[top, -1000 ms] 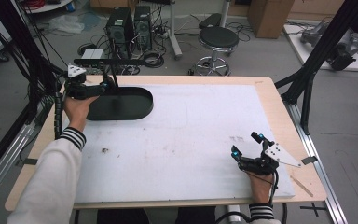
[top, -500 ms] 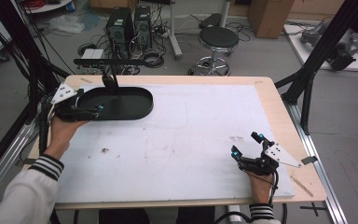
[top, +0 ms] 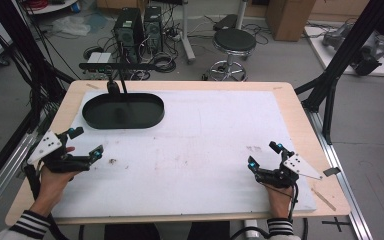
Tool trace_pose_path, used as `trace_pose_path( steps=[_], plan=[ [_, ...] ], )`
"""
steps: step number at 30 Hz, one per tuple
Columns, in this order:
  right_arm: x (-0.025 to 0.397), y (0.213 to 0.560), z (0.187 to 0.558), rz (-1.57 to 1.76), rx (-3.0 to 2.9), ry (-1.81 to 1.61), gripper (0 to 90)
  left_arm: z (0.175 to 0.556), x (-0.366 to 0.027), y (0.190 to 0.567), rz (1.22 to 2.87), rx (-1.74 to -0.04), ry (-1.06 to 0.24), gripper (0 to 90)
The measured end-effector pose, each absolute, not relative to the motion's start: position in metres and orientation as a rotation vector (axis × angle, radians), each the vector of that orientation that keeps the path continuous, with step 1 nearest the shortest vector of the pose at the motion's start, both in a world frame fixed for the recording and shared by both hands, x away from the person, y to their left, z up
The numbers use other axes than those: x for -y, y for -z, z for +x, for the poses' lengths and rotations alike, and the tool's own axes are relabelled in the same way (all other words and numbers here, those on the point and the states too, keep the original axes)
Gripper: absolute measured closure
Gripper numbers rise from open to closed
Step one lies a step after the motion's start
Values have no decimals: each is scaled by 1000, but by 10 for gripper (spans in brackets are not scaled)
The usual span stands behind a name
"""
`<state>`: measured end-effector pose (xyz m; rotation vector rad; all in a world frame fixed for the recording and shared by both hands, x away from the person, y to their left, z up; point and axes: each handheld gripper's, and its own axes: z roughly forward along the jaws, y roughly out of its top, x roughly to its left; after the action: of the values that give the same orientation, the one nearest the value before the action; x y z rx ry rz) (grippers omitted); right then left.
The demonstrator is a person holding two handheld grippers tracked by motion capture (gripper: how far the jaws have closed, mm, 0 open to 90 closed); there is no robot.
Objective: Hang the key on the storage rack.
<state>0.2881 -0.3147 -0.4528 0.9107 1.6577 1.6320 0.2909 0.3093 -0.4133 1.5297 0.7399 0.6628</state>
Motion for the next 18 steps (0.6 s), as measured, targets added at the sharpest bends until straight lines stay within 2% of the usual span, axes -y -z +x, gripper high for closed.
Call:
trace_pose_path(
  steps=[4, 7, 18],
  plan=[
    [315, 453, 288, 908, -1660, -1627, 22, 275, -309, 435, 1493, -740, -635, 17],
    [315, 453, 288, 902, -1661, -1627, 22, 267, -309, 449, 1471, -736, -668, 17],
    [315, 453, 287, 902, -1662, -1627, 22, 260, -309, 454, 1417, -713, -710, 46]
  ],
)
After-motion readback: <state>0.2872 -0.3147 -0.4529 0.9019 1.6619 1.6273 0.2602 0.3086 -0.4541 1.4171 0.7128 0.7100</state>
